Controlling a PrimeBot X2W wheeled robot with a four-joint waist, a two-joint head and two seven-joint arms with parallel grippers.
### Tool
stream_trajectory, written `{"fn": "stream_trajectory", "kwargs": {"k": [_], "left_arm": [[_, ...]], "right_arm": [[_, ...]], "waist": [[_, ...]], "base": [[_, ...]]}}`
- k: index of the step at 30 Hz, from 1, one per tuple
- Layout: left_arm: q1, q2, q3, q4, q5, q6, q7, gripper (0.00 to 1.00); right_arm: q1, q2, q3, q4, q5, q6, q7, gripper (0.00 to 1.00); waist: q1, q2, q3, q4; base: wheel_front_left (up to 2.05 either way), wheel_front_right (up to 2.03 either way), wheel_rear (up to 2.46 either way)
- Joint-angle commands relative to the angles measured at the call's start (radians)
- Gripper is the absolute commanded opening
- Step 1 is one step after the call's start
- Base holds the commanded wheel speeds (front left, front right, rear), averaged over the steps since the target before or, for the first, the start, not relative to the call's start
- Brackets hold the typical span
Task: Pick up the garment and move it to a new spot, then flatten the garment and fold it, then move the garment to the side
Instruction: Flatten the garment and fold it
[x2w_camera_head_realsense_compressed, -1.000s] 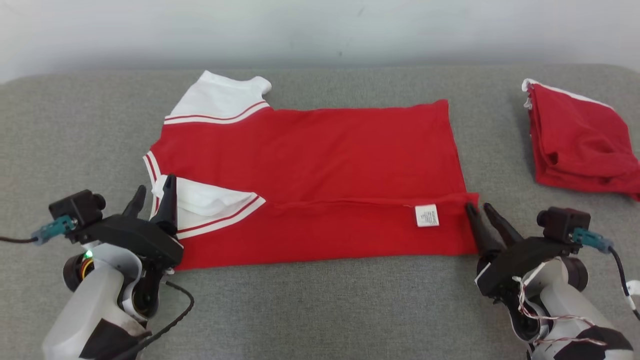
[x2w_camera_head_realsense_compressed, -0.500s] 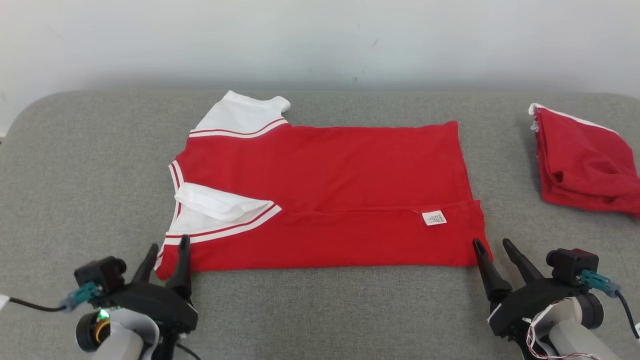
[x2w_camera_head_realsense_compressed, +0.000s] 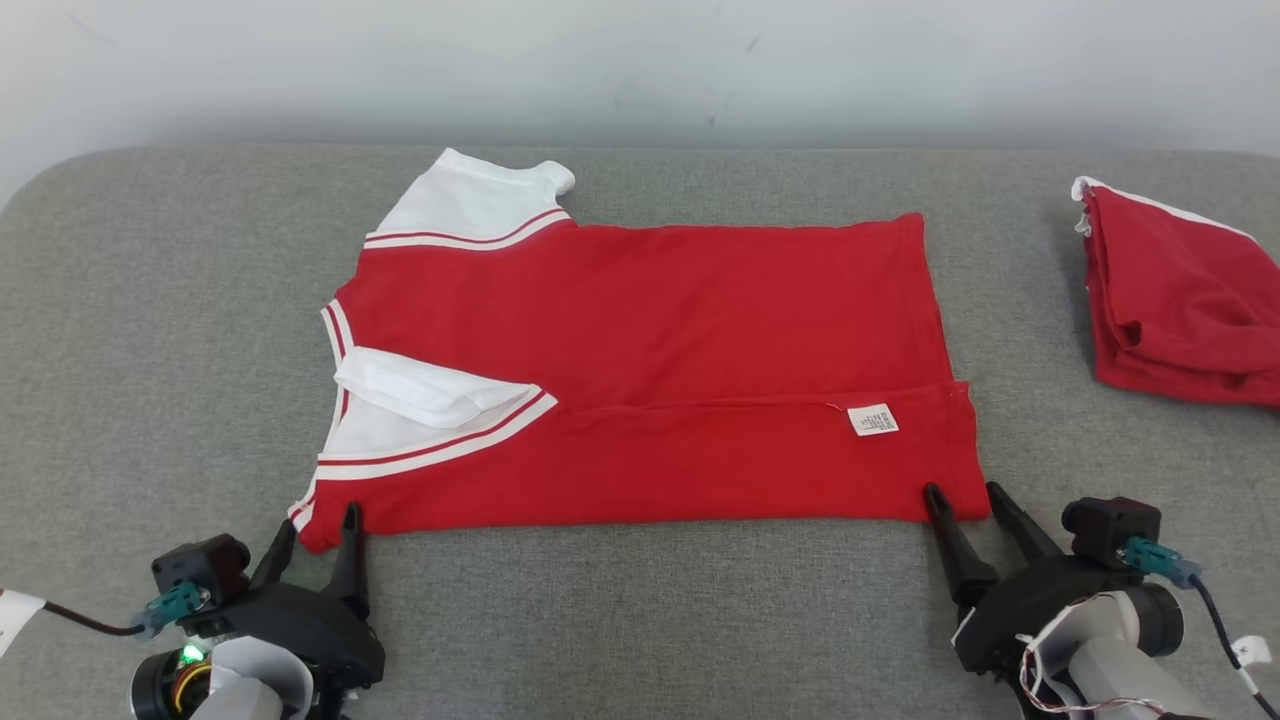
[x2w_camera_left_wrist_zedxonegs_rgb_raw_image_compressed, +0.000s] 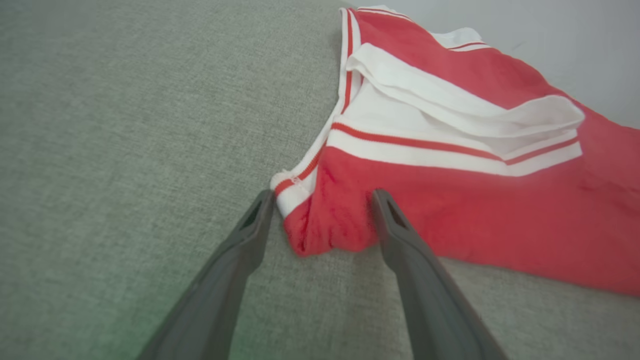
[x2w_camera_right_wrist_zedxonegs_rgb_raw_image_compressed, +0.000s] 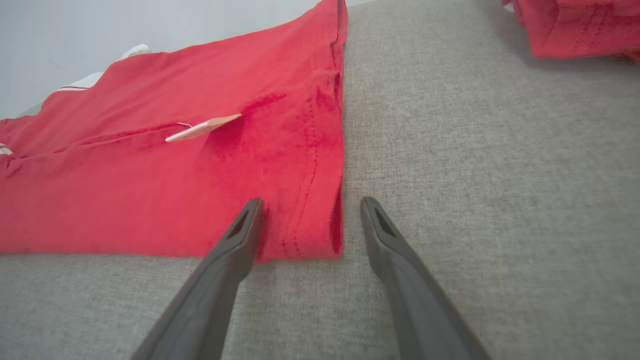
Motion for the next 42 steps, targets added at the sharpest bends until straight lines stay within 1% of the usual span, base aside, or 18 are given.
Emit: {"fn": "stream_trajectory", "kwargs": {"k": [1,2,3,4,5,6,9,13,19,22,23,27,31,34,35,40,41,42], "left_arm": [[-0.014,-0.006,0.006,0.015,0.003,-0.006,-0.006,1.0],[-0.014,-0.012,0.007,0.028,0.002,-0.011,-0.005,1.0],[-0.015,-0.02,0.004,0.041,0.004,-0.015,-0.004,1.0],[-0.018,-0.027,0.004,0.052,0.001,-0.017,-0.004,0.99],[-0.022,-0.031,0.004,0.062,-0.001,-0.024,-0.004,0.24],[-0.025,-0.032,0.005,0.072,-0.001,-0.027,-0.004,0.0],[-0.019,-0.039,0.003,0.093,0.003,-0.046,-0.004,0.0],[0.012,-0.038,0.005,0.098,0.006,-0.067,-0.004,0.0],[0.11,-0.017,0.027,0.018,0.01,-0.083,-0.005,0.0],[0.179,-0.007,0.028,-0.027,0.009,-0.083,-0.004,0.0],[0.226,-0.001,0.031,-0.062,-0.005,-0.076,0.0,0.0],[0.318,0.01,0.053,-0.173,-0.031,-0.032,0.012,0.0],[0.399,0.029,0.058,-0.297,-0.036,0.017,0.035,0.0],[0.445,0.045,0.061,-0.382,-0.037,0.054,0.054,0.0],[0.445,0.045,0.061,-0.382,-0.037,0.054,0.054,0.0],[0.485,0.057,0.067,-0.462,-0.041,0.101,0.078,0.0],[0.488,0.055,0.069,-0.468,-0.045,0.105,0.077,0.04],[0.491,0.052,0.069,-0.47,-0.045,0.108,0.076,0.44]], "right_arm": [[-0.013,0.009,0.006,0.01,-0.006,-0.002,0.001,1.0],[-0.015,0.014,0.01,0.02,-0.003,-0.002,0.006,1.0],[-0.015,0.018,0.014,0.028,0.0,-0.002,0.007,0.52],[-0.017,0.022,0.018,0.035,0.003,-0.002,0.007,0.24],[-0.02,0.024,0.021,0.04,0.006,-0.002,0.007,0.0],[-0.023,0.027,0.024,0.045,0.008,-0.002,0.006,0.0],[-0.017,0.029,0.029,0.051,0.019,-0.002,-0.002,0.0],[0.021,0.01,0.028,0.026,0.017,-0.002,-0.014,0.0],[0.132,-0.022,-0.005,-0.069,0.026,-0.002,-0.02,0.0],[0.212,-0.032,-0.038,-0.126,0.031,-0.002,-0.022,0.0],[0.272,-0.041,-0.057,-0.169,0.026,-0.002,-0.022,0.0],[0.377,-0.05,-0.086,-0.258,0.004,-0.002,0.004,0.0],[0.465,-0.034,-0.136,-0.35,-0.024,-0.002,0.05,0.0],[0.513,-0.023,-0.182,-0.403,-0.051,-0.002,0.087,0.0],[0.513,-0.023,-0.182,-0.403,-0.051,-0.002,0.087,0.0],[0.549,0.013,-0.241,-0.452,-0.103,-0.002,0.137,0.0],[0.548,0.023,-0.25,-0.456,-0.112,-0.002,0.146,0.0],[0.545,0.031,-0.255,-0.456,-0.121,-0.002,0.154,0.05]], "waist": [[0.0,-0.0001,0.003,-0.002],[0.0,-0.0001,0.004,-0.003],[0.0,-0.0001,0.004,-0.003],[0.0,-0.0001,0.004,-0.003],[0.0,-0.0001,0.002,-0.002],[0.0,-0.0001,0.001,-0.001],[0.0,-0.0001,-0.016,0.005],[0.0,-0.0001,-0.059,0.018],[0.0,-0.0001,-0.105,0.02],[0.0,-0.0001,-0.129,0.027],[0.0,-0.0001,-0.141,0.029],[0.0,-0.0001,-0.147,0.029],[0.0,-0.0001,-0.14,0.028],[0.0,-0.0001,-0.138,0.03],[0.0,-0.0001,-0.138,0.03],[0.0,-0.0001,-0.138,0.026],[0.0,-0.0001,-0.138,0.025],[0.0,-0.0001,-0.138,0.024]], "base": [[0.0,0.0,0.0],[0.0,0.0,0.0],[0.0,0.0,0.0],[0.0,0.0,0.0],[0.0,0.0,0.0],[0.0,0.0,0.0],[0.0,0.0,0.0],[0.0,0.0,0.0],[0.0,0.0,0.0],[0.0,0.0,0.0],[0.0,0.0,0.0],[0.0,0.0,0.0],[0.0,0.0,0.0],[0.0,0.0,0.0],[0.0,0.0,0.0],[0.0,0.0,0.0],[0.0,0.0,0.0],[0.0,0.0,0.0]]}}
